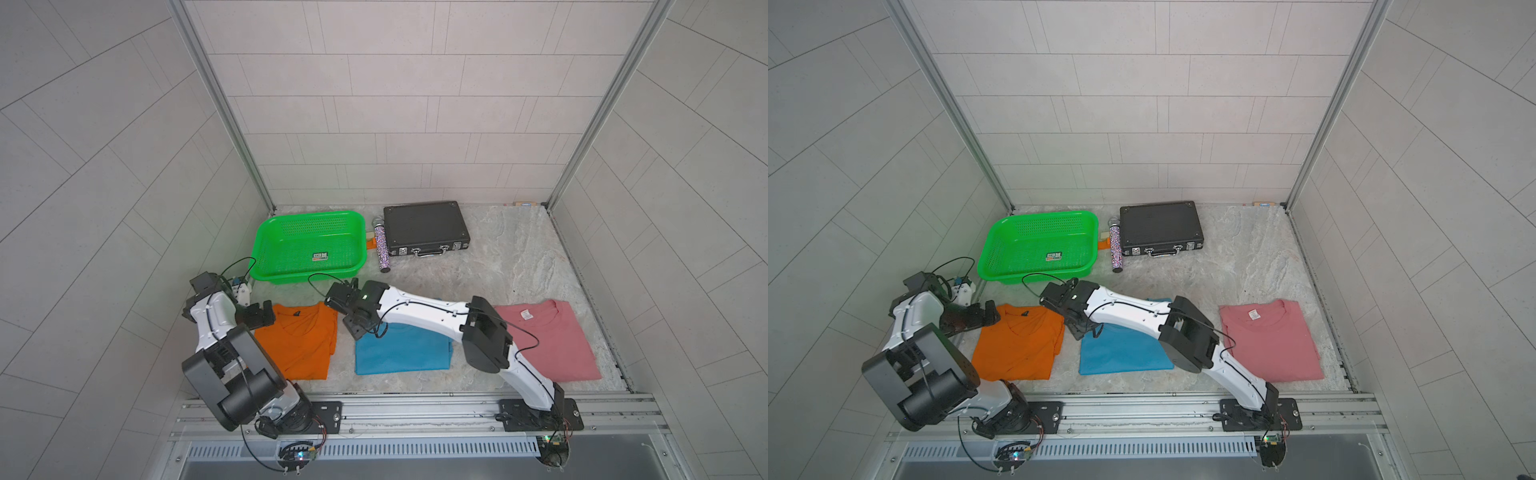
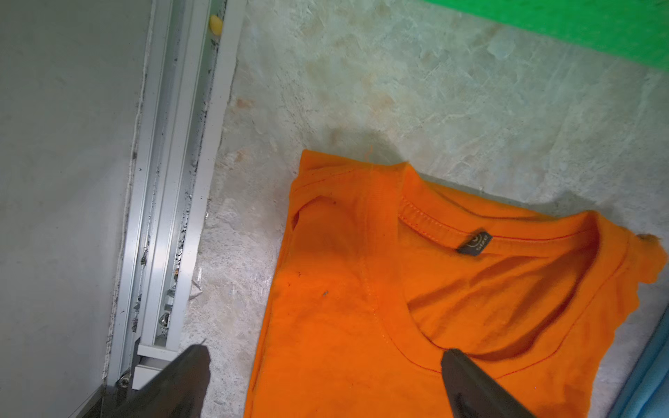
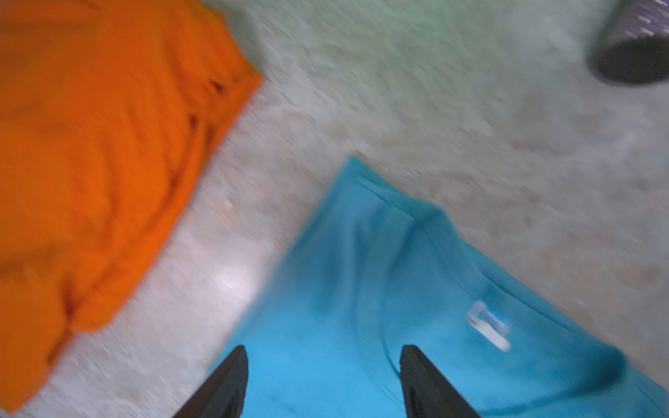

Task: Put the folded t-shirts into the basket
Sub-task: Move the T-shirt to the center of the board.

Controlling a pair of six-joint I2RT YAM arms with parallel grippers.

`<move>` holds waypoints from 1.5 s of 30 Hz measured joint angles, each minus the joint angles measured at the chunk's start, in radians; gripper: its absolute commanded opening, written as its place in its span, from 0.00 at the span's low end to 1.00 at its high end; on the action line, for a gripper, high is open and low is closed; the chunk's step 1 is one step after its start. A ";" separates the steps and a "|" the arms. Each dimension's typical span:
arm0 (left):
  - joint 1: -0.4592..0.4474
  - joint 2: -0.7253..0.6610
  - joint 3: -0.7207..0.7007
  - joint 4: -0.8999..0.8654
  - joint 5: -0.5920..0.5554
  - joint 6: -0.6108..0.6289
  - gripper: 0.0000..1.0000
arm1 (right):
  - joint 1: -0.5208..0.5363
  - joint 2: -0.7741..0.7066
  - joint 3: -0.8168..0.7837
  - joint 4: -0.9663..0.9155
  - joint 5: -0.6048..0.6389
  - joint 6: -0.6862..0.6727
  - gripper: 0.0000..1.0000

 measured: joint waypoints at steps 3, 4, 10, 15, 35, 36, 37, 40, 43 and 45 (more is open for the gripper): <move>0.000 0.002 0.000 -0.006 0.018 0.010 1.00 | -0.025 -0.156 -0.187 -0.003 -0.009 0.021 0.82; 0.000 0.003 0.000 -0.010 0.026 0.015 1.00 | -0.034 -0.198 -0.238 -0.004 -0.016 0.032 0.95; 0.000 0.034 0.002 -0.027 0.054 0.022 1.00 | -0.031 -0.286 -0.433 0.005 -0.055 0.082 1.00; 0.000 0.046 0.022 -0.037 0.081 0.018 1.00 | -0.029 -0.238 -0.475 0.020 -0.092 0.092 1.00; 0.000 0.058 0.039 -0.062 0.104 -0.007 1.00 | -0.247 -0.373 -0.778 0.245 -0.154 0.038 1.00; 0.000 0.058 0.039 -0.062 0.104 -0.008 1.00 | -0.253 -0.388 -0.797 0.254 -0.151 0.027 1.00; 0.000 0.058 0.039 -0.062 0.104 -0.008 1.00 | -0.260 -0.402 -0.816 0.260 -0.151 0.014 1.00; 0.000 0.058 0.039 -0.064 0.104 -0.008 1.00 | -0.288 -0.454 -0.873 0.261 -0.147 -0.076 1.00; 0.000 0.058 0.039 -0.066 0.105 -0.008 1.00 | -0.301 -0.488 -0.901 0.237 -0.131 -0.177 1.00; 0.000 0.058 0.039 -0.070 0.106 -0.008 1.00 | -0.307 -0.499 -0.903 0.223 -0.130 -0.220 1.00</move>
